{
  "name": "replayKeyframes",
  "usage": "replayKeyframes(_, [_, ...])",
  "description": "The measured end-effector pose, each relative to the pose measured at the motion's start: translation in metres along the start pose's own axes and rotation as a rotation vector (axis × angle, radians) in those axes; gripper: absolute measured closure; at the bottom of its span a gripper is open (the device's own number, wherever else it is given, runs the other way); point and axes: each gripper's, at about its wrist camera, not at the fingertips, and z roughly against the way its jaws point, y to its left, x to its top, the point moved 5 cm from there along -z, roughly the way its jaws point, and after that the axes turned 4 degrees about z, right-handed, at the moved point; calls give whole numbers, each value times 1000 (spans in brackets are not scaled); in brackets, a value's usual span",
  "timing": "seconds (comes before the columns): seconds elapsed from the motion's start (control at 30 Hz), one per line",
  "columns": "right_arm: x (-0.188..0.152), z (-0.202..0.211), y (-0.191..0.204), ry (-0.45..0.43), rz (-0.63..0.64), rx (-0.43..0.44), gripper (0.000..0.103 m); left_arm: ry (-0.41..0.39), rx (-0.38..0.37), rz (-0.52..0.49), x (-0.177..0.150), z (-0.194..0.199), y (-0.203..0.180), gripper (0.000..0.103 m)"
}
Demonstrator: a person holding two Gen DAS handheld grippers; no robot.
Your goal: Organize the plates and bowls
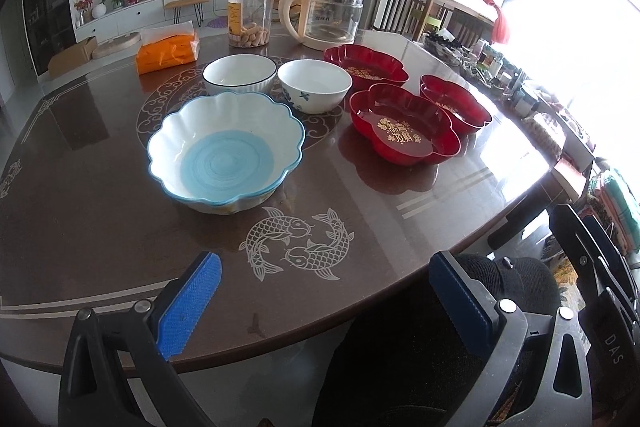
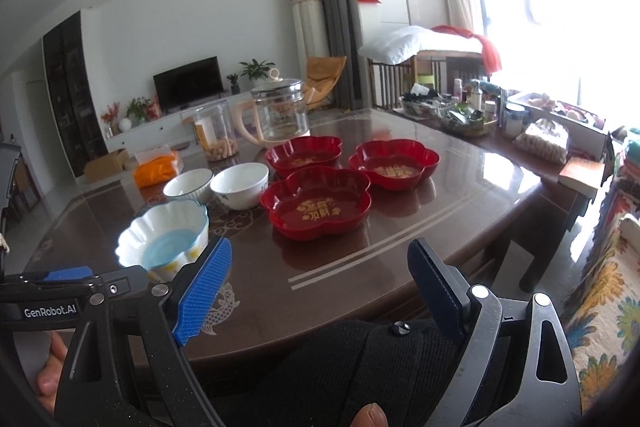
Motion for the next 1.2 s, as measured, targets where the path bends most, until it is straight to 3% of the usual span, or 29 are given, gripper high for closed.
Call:
replayKeyframes(0.13, [-5, -4, -11, 63, -38, -29, 11, -5, 60, -92, 0, 1, -8, 0])
replayKeyframes(0.27, [-14, -14, -19, 136, -73, -23, 11, -9, 92, -107, 10, -2, -9, 0])
replayKeyframes(0.37, [-11, -19, -23, 159, -71, -15, 11, -1, 53, -98, 28, -5, -13, 0])
replayKeyframes(0.5, [8, -36, -43, 180, -107, 43, 11, 55, -67, -45, 72, -18, -24, 0])
replayKeyframes(0.63, [41, -84, -75, 288, -148, 100, 11, 153, -121, -29, 117, -65, -48, 0])
replayKeyframes(0.77, [67, -149, -95, 420, -115, 100, 11, 246, -71, -9, 139, -126, -65, 6])
replayKeyframes(0.87, [61, -200, -97, 595, -127, 177, 14, 331, -65, 39, 142, -161, -71, 18])
replayKeyframes(1.0, [46, -244, -97, 661, -88, 154, 14, 371, -32, 58, 141, -188, -73, 26])
replayKeyframes(1.03, [44, -251, -95, 667, -77, 153, 16, 374, -20, 60, 140, -193, -73, 26])
replayKeyframes(1.1, [40, -266, -91, 686, -72, 169, 31, 374, -1, 78, 138, -200, -71, 26])
replayKeyframes(1.13, [37, -273, -90, 701, -75, 172, 50, 374, 6, 87, 138, -203, -70, 26])
replayKeyframes(1.17, [35, -280, -89, 713, -80, 177, 62, 374, 14, 91, 137, -207, -70, 26])
replayKeyframes(1.2, [33, -284, -88, 718, -83, 177, 63, 374, 22, 93, 138, -211, -71, 27])
